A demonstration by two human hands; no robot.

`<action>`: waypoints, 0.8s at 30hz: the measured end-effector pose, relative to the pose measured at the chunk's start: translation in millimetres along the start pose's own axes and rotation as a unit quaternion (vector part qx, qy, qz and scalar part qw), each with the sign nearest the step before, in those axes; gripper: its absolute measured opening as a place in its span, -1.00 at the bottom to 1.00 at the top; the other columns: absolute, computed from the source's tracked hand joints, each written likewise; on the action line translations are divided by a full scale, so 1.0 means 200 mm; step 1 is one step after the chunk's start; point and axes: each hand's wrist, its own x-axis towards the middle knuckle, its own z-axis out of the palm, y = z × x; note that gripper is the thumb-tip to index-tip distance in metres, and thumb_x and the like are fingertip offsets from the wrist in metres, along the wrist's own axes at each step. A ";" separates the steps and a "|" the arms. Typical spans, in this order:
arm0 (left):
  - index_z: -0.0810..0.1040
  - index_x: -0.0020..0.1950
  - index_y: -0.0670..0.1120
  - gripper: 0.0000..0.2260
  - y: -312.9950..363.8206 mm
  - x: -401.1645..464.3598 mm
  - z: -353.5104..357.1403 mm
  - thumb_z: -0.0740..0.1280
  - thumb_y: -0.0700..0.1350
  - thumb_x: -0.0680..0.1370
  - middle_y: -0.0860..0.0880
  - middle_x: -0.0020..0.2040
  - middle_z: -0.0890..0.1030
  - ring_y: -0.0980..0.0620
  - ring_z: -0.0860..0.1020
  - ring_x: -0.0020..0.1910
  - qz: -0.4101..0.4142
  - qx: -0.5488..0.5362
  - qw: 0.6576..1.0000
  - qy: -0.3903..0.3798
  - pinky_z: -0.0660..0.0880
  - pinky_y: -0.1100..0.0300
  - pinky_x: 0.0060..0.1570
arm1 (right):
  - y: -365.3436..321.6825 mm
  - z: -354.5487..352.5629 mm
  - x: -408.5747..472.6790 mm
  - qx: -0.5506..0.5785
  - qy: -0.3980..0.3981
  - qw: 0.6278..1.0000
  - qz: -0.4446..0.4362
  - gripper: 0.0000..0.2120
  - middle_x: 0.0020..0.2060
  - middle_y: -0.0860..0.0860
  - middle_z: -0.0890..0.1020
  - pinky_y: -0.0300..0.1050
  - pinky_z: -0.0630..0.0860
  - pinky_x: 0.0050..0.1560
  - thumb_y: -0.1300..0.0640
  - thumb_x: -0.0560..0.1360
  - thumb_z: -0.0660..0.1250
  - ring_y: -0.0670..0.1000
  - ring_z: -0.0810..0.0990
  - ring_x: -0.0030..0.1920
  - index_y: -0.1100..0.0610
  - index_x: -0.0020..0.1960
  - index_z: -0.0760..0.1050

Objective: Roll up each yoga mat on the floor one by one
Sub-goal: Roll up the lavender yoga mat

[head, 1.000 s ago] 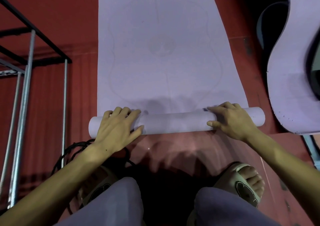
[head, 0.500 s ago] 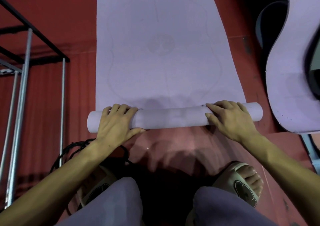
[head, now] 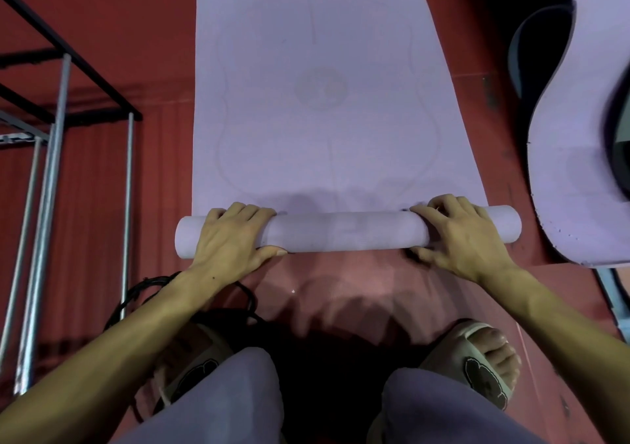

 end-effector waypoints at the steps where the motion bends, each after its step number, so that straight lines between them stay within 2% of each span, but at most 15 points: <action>1: 0.53 0.40 0.14 -0.34 -0.01 0.00 0.00 0.24 0.50 0.45 0.11 0.16 0.65 -0.03 0.56 0.15 0.002 -0.005 1.000 -0.003 0.43 -0.04 0.13 | 0.01 0.00 0.00 0.007 -0.003 1.000 -0.006 -0.29 0.15 -0.03 0.53 0.16 0.50 0.13 -0.41 0.37 0.32 0.12 0.54 0.13 -0.08 0.41 0.51; 4: 0.53 0.38 0.16 -0.34 -0.06 -0.02 -0.02 0.23 0.53 0.44 0.14 0.13 0.66 -0.02 0.57 0.14 -0.004 -0.023 0.999 -0.028 0.45 -0.04 0.12 | 0.03 -0.01 0.00 0.067 -0.031 0.997 -0.001 -0.33 0.14 -0.06 0.61 0.12 0.51 0.14 -0.36 0.37 0.50 0.08 0.57 0.13 -0.01 0.33 0.47; 6: 0.51 0.37 0.16 -0.33 -0.08 -0.05 -0.03 0.24 0.55 0.43 0.13 0.08 0.65 -0.01 0.58 0.13 -0.012 -0.036 0.998 -0.051 0.48 -0.03 0.10 | 0.03 -0.01 0.00 0.090 -0.048 0.995 -0.009 -0.36 0.08 -0.11 0.61 0.07 0.48 0.11 -0.35 0.37 0.53 0.05 0.58 0.11 -0.02 0.26 0.44; 9: 0.49 0.39 0.16 -0.31 -0.10 -0.10 -0.05 0.25 0.54 0.41 0.11 0.07 0.65 0.01 0.58 0.12 -0.030 -0.060 0.993 -0.093 0.49 0.01 0.09 | 0.03 -0.01 -0.02 0.107 -0.100 0.989 -0.008 -0.39 -0.01 -0.16 0.56 0.02 0.47 0.06 -0.44 0.38 0.45 0.00 0.56 0.05 -0.10 0.24 0.44; 13: 0.46 0.47 0.22 -0.32 -0.09 -0.18 -0.05 0.22 0.53 0.44 0.19 0.26 0.64 0.06 0.56 0.22 -0.022 -0.087 0.988 -0.124 0.50 0.03 0.16 | 0.04 -0.01 -0.03 0.111 -0.182 0.977 0.012 -0.38 -0.08 -0.17 0.57 0.08 0.56 0.02 -0.63 0.28 0.29 -0.04 0.57 -0.03 -0.24 0.14 0.42; 16: 0.45 0.49 0.26 -0.31 -0.10 -0.22 -0.02 0.21 0.55 0.44 0.26 0.34 0.56 0.10 0.51 0.32 -0.035 -0.116 0.981 -0.152 0.48 0.05 0.24 | 0.05 -0.02 -0.01 0.137 -0.229 0.964 0.021 -0.39 -0.14 -0.23 0.62 0.06 0.57 0.00 -0.64 0.23 0.31 -0.14 0.57 -0.06 -0.26 0.07 0.45; 20: 0.44 0.49 0.33 -0.29 -0.13 -0.22 0.01 0.18 0.60 0.41 0.25 0.21 0.40 0.10 0.40 0.25 -0.051 -0.148 0.975 -0.157 0.46 0.03 0.28 | 0.06 -0.01 0.04 0.135 -0.250 0.959 0.026 -0.45 -0.14 -0.30 0.62 0.08 0.58 0.06 -0.63 0.25 0.33 -0.16 0.58 -0.03 -0.31 0.07 0.50; 23: 0.38 0.50 0.36 -0.34 -0.12 -0.20 0.01 0.21 0.57 0.45 0.24 0.26 0.44 0.06 0.42 0.26 -0.050 -0.159 0.979 -0.120 0.45 -0.02 0.29 | 0.07 0.00 0.07 0.129 -0.239 0.962 0.011 -0.33 -0.04 -0.31 0.62 0.13 0.57 0.14 -0.72 0.24 0.19 -0.10 0.59 0.07 -0.35 0.17 0.51; 24: 0.36 0.51 0.36 -0.37 -0.11 -0.19 0.00 0.23 0.54 0.48 0.23 0.29 0.45 0.05 0.43 0.26 -0.043 -0.156 0.981 -0.104 0.45 -0.03 0.28 | 0.08 0.00 0.07 0.136 -0.230 0.964 0.003 -0.35 0.00 -0.32 0.59 0.14 0.56 0.16 -0.73 0.26 0.16 -0.09 0.57 0.12 -0.39 0.16 0.51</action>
